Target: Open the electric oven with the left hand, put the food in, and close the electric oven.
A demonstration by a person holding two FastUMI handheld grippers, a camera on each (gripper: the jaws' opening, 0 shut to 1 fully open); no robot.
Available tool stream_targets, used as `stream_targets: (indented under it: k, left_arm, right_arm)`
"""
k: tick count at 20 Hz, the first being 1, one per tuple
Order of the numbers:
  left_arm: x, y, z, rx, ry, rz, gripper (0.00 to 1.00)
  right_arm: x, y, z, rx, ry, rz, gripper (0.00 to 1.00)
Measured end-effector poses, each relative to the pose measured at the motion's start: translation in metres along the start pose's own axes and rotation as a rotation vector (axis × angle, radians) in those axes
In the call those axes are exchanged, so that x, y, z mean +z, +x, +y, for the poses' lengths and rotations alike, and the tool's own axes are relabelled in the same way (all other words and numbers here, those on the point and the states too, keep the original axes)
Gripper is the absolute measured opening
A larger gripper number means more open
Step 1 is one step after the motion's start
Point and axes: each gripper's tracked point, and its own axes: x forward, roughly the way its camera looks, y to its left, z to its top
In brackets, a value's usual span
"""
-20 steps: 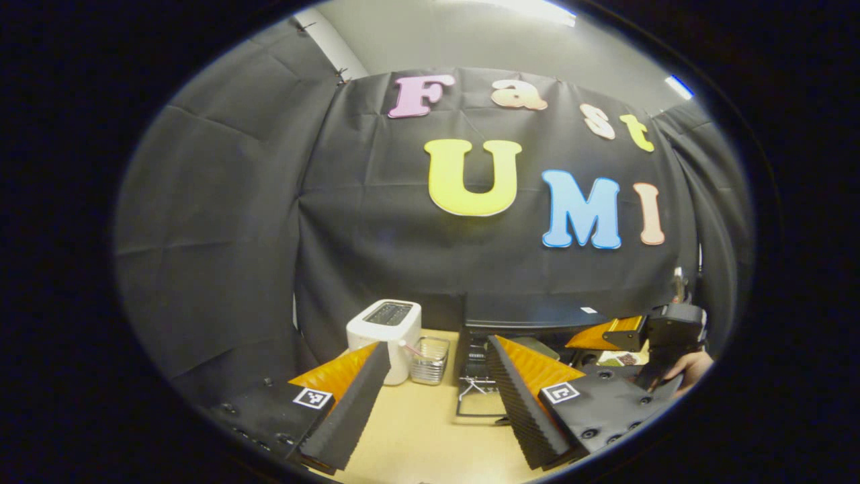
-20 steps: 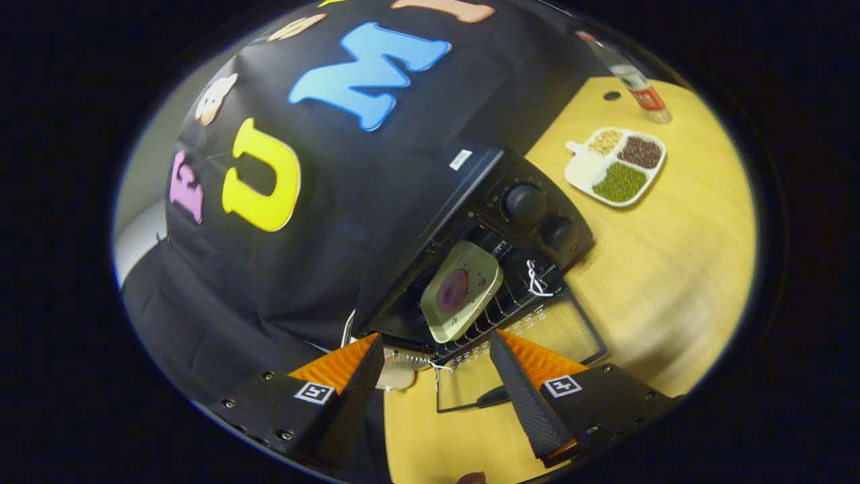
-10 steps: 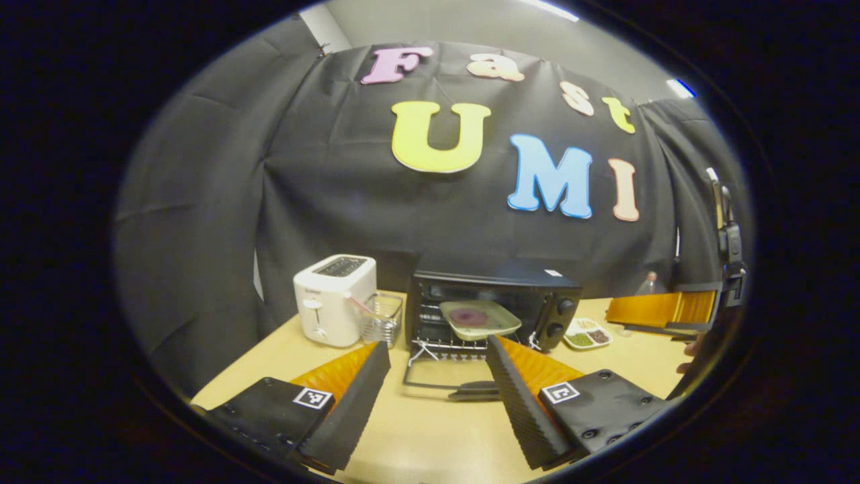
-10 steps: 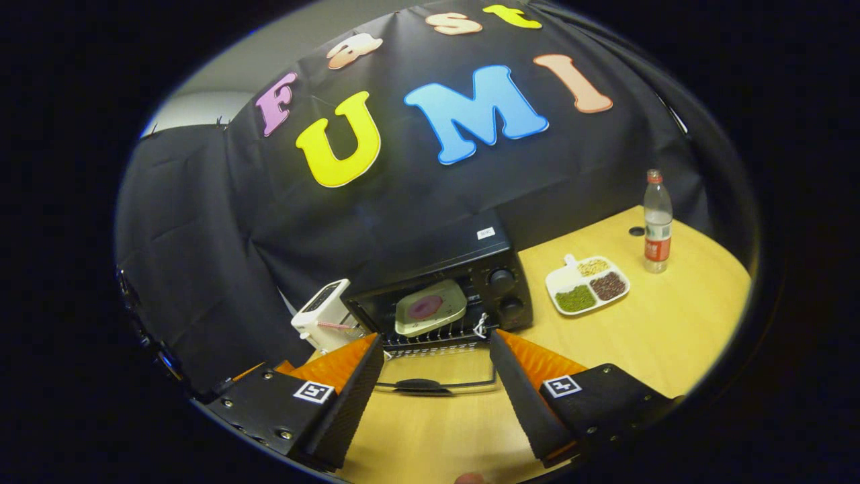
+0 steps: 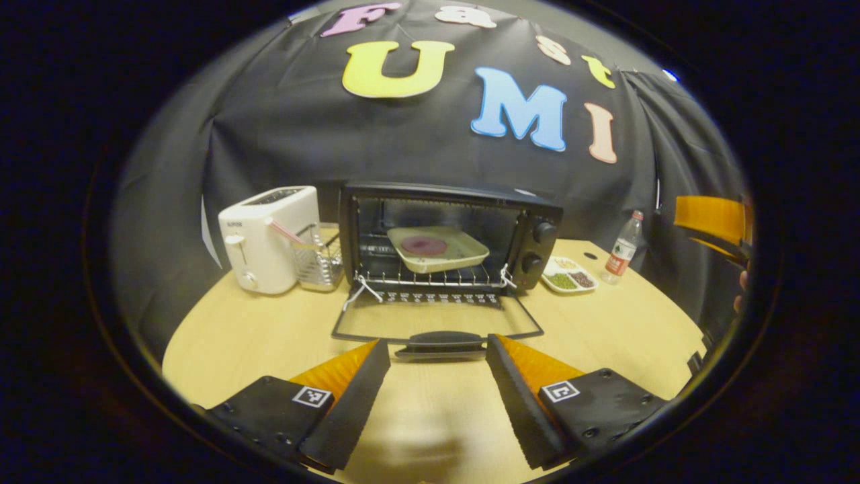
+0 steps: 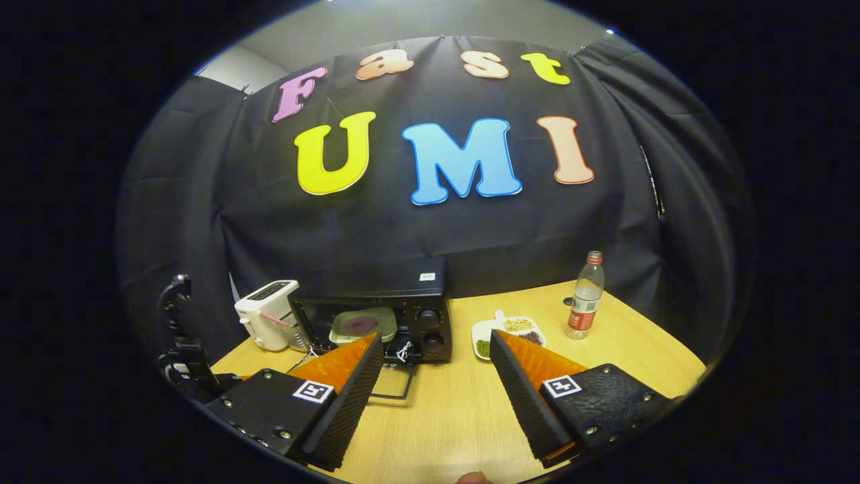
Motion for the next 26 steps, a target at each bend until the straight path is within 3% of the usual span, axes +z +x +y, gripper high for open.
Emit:
stream_targets:
  k: [5,11,12,13,18,26]
  left_arm:
    - [-0.043,0.046,-0.008,-0.002,0.029,0.137,1.00]
    - [-0.058,0.073,-0.009,0.021,0.061,0.170,1.00]
    - [-0.058,0.078,-0.006,0.025,0.069,0.163,0.93]
    - [-0.059,0.079,-0.006,0.037,0.066,0.166,1.00]
    - [-0.049,0.075,-0.007,0.055,0.045,0.125,0.98]
    - [0.005,0.040,-0.014,0.050,0.087,-0.025,0.97]
  right_arm:
    - [0.006,-0.005,-0.034,-0.111,-0.012,-0.004,0.98]
    - [0.016,-0.017,-0.053,-0.187,-0.029,-0.012,0.98]
    - [0.018,-0.019,-0.053,-0.191,-0.031,-0.016,0.98]
    - [0.019,-0.018,-0.052,-0.193,-0.033,-0.020,0.98]
    - [0.022,-0.018,-0.045,-0.172,-0.048,-0.031,0.98]
    - [0.007,-0.033,-0.027,-0.106,-0.022,-0.036,0.98]
